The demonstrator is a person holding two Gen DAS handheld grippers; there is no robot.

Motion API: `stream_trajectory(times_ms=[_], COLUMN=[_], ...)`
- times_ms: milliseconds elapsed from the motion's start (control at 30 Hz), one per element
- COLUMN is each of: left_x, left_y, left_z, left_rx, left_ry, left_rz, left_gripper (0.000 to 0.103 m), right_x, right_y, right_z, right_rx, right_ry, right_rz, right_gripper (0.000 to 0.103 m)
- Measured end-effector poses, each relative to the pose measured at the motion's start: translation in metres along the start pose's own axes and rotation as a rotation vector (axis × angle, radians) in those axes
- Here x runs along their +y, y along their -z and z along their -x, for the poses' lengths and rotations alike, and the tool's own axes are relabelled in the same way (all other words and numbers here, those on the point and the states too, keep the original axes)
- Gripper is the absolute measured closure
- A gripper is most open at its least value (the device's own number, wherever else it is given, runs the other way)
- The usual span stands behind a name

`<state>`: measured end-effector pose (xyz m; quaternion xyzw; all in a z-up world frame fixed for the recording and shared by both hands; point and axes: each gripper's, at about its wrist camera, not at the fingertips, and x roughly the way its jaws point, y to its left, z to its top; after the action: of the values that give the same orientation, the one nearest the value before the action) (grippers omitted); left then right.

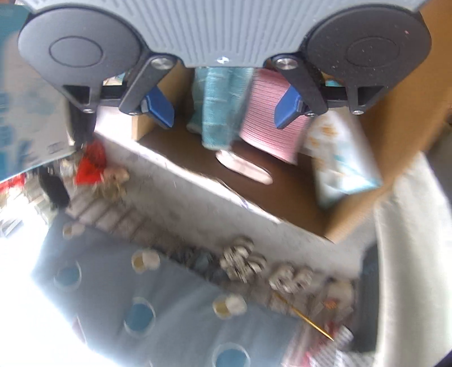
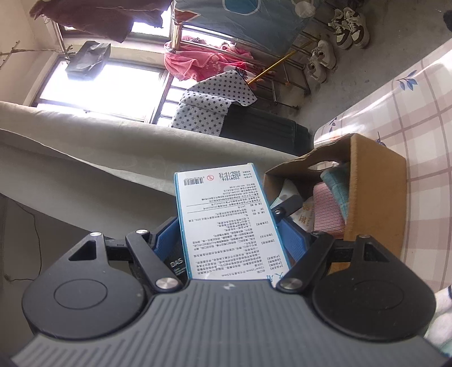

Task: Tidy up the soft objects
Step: 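Lower the teal towel into the cardboard box and open the left tool, then lower the medicine box into the cardboard box and open the right tool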

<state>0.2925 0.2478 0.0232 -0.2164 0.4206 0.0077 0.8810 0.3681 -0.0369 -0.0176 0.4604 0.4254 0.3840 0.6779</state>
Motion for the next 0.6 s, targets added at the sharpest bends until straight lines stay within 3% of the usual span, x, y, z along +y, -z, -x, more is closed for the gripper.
stream_trajectory(times_ms=[133, 233, 367, 600], left_x=[0.017, 0.032, 0.063, 0.112], left_y=[0.002, 0.007, 0.017, 0.024], left_z=[0.058, 0.09, 0.11, 0.128], left_rx=[-0.101, -0.156, -0.167, -0.177], left_ry=[-0.089, -0.172, -0.236, -0.283], left_rz=[0.046, 0.082, 0.135, 0.178], left_gripper=[0.017, 0.016, 0.016, 0.016], right_x=[0.028, 0.035, 0.025, -0.007], right_y=[0.02, 0.038, 0.061, 0.103], right_z=[-0.021, -0.059, -0.122, -0.23], right_rx=[0.045, 0.117, 0.228, 0.368], right_ry=[0.091, 0.162, 0.278, 0.505], right_rz=[0.024, 0.023, 0.002, 0.039], right_gripper=[0.026, 0.026, 0.026, 0.026])
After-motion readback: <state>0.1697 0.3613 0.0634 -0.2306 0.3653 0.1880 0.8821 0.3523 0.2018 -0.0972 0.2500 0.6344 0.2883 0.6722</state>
